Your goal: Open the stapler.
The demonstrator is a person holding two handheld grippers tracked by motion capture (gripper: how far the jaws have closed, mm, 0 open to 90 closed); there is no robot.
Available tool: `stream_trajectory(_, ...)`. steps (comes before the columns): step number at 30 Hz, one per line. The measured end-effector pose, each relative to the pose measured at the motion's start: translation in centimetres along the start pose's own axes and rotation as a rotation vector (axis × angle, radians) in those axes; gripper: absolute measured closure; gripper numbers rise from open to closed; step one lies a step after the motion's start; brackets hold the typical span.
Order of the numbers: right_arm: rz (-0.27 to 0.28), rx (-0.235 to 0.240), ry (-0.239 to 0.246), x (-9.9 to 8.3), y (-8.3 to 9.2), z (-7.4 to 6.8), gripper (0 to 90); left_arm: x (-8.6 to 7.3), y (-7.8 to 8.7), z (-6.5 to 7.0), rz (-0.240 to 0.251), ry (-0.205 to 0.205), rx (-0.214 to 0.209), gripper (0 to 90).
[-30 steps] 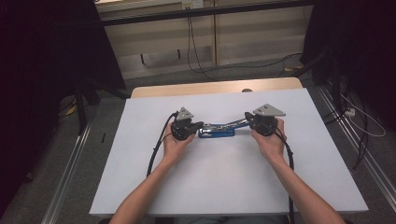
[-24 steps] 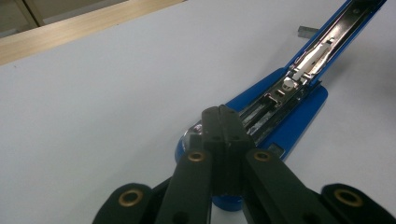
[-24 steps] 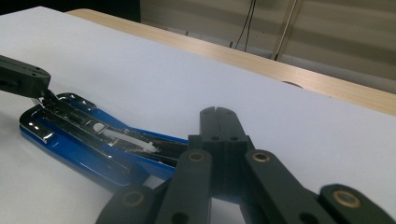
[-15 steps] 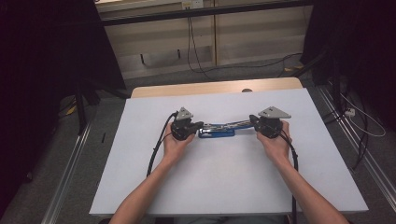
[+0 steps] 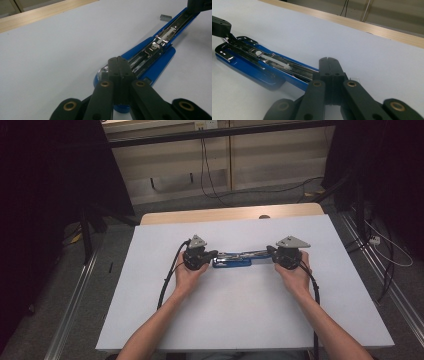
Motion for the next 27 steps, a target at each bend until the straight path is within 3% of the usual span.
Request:
stream_trajectory(19,0.036,0.058,-0.029,0.2,0.1,0.0,90.0,0.5,0.5,0.0,0.039,0.008,-0.005,90.0)
stream_trajectory(22,0.041,0.061,-0.036,0.2,0.3,0.0,85.5,0.5,0.6,-0.1,0.038,0.009,-0.004,90.0)
stream_trajectory(23,0.052,0.074,-0.044,0.3,0.4,0.1,84.8,0.5,0.7,-0.1,0.041,0.025,-0.014,88.0)
stream_trajectory(27,0.065,0.088,-0.052,0.6,0.8,0.2,79.8,0.8,1.1,0.0,0.055,0.023,-0.003,79.0)
Point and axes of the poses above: each handheld gripper's, and its own axes: y roughly backward along the jaws, x roughly out of its top, z roughly to its right, the point moved 5 cm from there along -y, roughly forward along the jaws, and after that the axes turned 10 degrees about x, right-handed, at the moved point
